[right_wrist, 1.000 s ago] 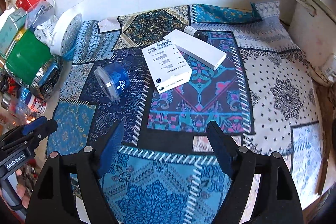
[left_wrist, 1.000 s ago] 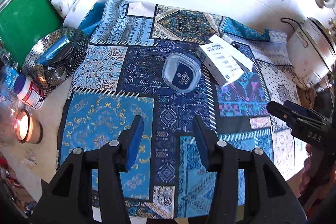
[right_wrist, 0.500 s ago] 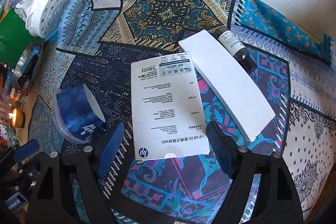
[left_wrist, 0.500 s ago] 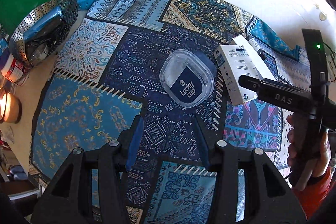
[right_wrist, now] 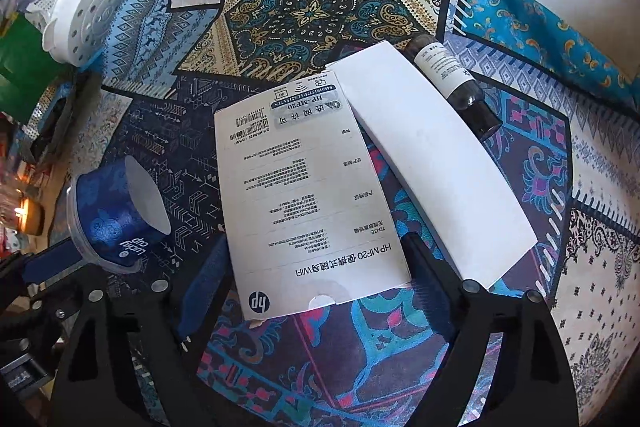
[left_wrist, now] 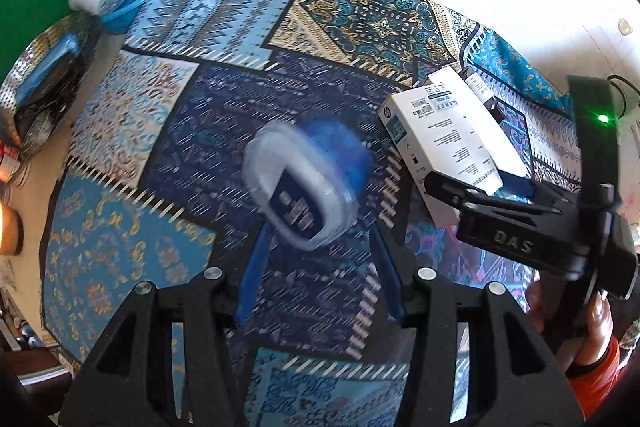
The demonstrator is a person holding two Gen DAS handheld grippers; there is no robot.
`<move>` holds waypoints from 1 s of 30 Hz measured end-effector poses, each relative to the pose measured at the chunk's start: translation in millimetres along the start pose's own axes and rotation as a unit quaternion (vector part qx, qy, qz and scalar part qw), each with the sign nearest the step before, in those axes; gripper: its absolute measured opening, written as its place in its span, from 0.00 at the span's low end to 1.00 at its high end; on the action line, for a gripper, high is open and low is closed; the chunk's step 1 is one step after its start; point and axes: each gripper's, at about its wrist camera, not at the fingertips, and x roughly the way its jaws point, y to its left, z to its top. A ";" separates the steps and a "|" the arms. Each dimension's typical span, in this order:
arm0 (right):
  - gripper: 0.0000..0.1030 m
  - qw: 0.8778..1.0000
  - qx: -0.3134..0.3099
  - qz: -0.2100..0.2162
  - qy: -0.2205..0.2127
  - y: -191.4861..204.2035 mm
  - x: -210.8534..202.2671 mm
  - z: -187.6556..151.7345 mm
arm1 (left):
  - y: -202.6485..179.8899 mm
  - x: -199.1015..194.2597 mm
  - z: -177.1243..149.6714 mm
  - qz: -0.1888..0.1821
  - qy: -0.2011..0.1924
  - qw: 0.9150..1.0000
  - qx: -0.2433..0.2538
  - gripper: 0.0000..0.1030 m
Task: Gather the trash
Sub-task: 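Grasp the blue Lucky cup container with the left gripper while the right gripper grasps the white HP box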
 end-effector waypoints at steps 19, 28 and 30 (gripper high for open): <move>0.81 0.998 0.008 0.025 -0.050 -27.0 -45.4 -27.5 | -17.6 58.6 42.0 0.043 0.005 0.999 -0.032 0.64; 0.80 0.998 0.005 0.014 -0.056 -30.8 -62.0 -46.6 | -14.2 67.7 52.4 0.088 -0.042 0.994 -0.044 0.61; 0.80 0.998 0.009 0.014 -0.058 -32.7 -64.6 -50.3 | -11.9 64.9 49.5 0.092 -0.050 0.993 -0.045 0.59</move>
